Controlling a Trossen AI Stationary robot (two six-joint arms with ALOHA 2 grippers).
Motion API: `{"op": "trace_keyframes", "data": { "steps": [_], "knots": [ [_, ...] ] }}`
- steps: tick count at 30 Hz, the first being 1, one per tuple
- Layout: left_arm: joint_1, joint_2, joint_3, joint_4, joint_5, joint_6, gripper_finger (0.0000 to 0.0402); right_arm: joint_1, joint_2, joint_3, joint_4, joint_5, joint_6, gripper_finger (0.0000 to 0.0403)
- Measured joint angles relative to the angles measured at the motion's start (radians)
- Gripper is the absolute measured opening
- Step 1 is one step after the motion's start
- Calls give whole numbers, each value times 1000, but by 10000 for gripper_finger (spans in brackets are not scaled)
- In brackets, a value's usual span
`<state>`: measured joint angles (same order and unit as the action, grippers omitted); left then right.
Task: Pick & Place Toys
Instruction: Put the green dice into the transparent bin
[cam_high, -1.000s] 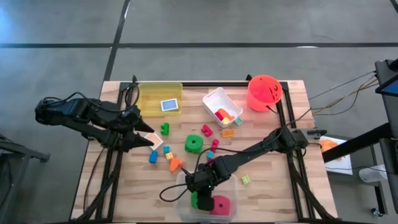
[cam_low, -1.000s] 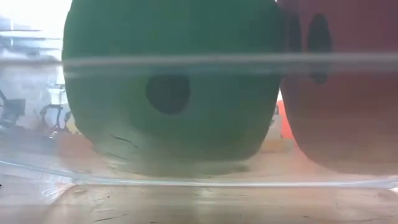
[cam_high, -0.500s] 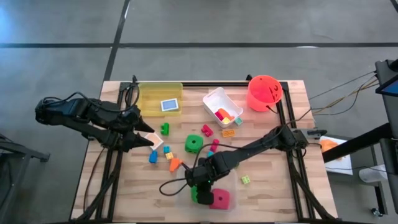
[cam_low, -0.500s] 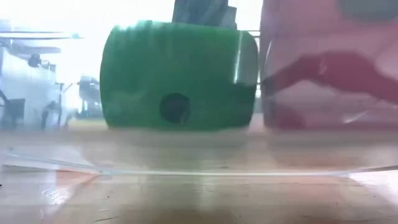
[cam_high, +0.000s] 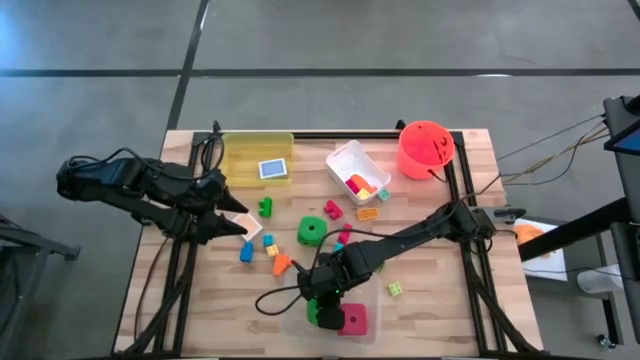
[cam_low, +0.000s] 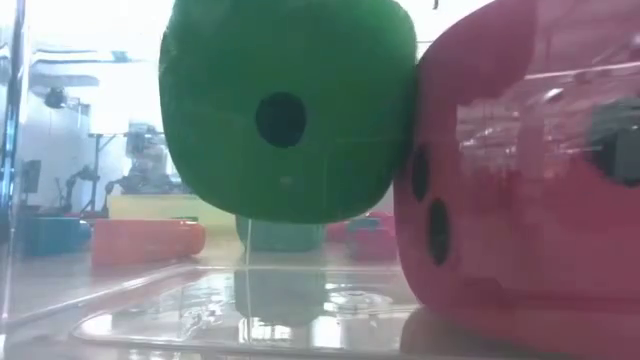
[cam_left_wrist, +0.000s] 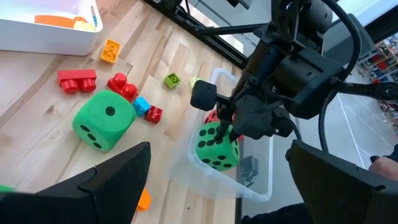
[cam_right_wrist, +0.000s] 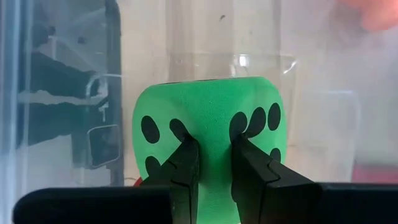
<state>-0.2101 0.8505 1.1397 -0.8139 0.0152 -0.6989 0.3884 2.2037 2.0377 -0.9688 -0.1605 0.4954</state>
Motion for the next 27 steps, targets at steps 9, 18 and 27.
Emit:
{"op": "trace_keyframes", "data": {
  "steps": [9,18,27],
  "knots": [
    [0,0,0,0,0,7,369,34,-2,1,12,-17,-2,53],
    [0,0,0,0,0,15,369,48,-2,1,21,34,-131,46],
    [0,0,0,0,0,23,369,59,-3,1,19,62,-366,45]
  ]
}}
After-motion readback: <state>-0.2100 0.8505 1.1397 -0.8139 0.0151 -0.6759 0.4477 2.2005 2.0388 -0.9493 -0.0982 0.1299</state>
